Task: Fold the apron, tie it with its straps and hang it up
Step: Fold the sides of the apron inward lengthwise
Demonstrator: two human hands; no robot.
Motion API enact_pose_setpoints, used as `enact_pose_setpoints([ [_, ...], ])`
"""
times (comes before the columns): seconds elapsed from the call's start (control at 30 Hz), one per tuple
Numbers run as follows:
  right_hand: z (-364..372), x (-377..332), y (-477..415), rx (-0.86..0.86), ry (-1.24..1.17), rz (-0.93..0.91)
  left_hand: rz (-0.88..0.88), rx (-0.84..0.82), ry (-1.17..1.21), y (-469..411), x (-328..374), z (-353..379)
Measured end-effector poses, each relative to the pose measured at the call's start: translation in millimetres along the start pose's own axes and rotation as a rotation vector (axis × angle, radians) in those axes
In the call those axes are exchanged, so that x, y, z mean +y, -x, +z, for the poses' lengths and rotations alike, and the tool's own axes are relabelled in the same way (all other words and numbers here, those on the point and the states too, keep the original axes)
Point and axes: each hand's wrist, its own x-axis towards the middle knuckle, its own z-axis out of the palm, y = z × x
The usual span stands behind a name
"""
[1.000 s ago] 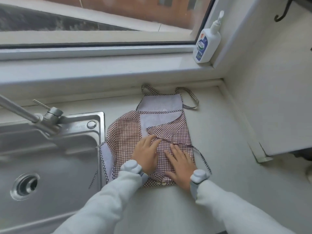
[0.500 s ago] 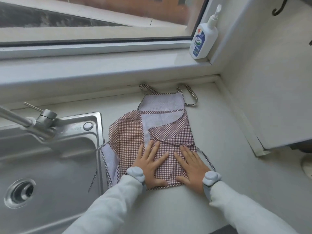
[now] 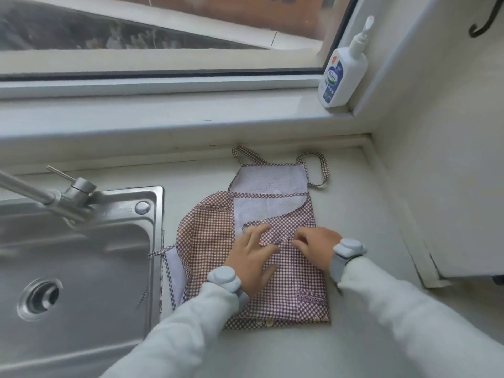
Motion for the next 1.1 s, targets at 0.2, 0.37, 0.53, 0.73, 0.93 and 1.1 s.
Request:
enact_pose_setpoints([
  [0.2, -62.3, -62.4, -20.1, 0.066, -0.949, -0.139, -0.159, -0.048, -0.056, -71.6, -18.1, -31.9],
  [0.37, -27.9, -66.2, -39.5, 0.194, -0.605, -0.017, -0.389, 0.013, -0.151, -110.6, -89.6, -70.6],
  [0.53, 40.4, -69.1, -28.1, 0.056, 0.01, -0.187, -0.566, -0.182, 0.037, -133.2, -145.6, -80.5],
  [0.73, 64.9, -68.7, -20.3, 0.096, 0.155, -0.279, -0.66, -0.314, -0.024, -132.8, -160.3, -76.3],
  [0.93, 70.4, -79.8, -27.2, 0.132, 0.18, -0.37, -0.634, -0.18, -0.041, -94.2, -161.5, -80.3],
  [1.1, 62.9, -92.5, -18.3, 0.163, 0.257, -0.348, -0.728, 0.059, -0.1, -8.1, -118.0, -102.3],
])
